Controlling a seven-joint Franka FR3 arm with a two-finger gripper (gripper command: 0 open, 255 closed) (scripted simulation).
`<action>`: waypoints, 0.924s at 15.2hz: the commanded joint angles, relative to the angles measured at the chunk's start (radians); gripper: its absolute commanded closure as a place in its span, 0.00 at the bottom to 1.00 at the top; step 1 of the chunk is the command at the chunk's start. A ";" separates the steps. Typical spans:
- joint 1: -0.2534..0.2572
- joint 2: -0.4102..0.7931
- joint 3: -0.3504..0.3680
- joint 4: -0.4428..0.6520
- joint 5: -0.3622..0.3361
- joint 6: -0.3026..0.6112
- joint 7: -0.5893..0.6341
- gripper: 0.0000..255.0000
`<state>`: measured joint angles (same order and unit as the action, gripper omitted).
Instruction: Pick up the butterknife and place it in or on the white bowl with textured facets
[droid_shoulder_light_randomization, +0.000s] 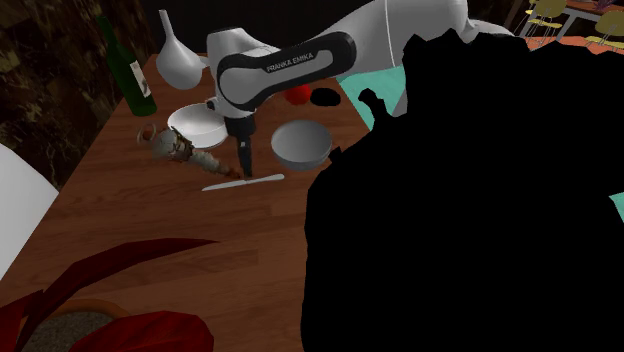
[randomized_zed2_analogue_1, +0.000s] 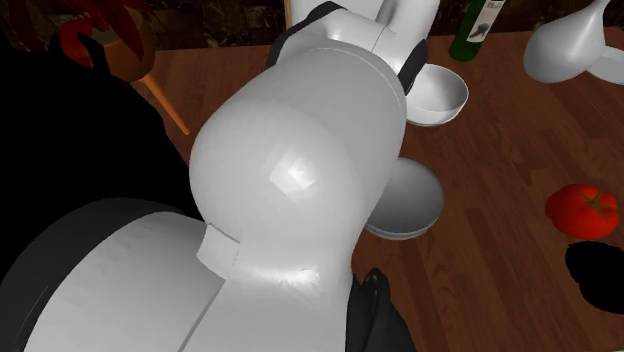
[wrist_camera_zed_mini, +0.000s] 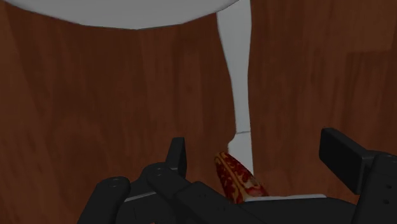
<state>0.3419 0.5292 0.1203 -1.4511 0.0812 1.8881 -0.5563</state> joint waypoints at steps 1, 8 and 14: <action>0.003 0.011 0.002 -0.007 -0.002 0.017 -0.006 0.00; 0.008 0.028 0.003 -0.057 -0.002 0.083 -0.007 0.00; 0.008 0.028 0.003 -0.057 -0.002 0.083 -0.007 0.00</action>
<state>0.3495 0.5573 0.1232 -1.5082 0.0796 1.9712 -0.5628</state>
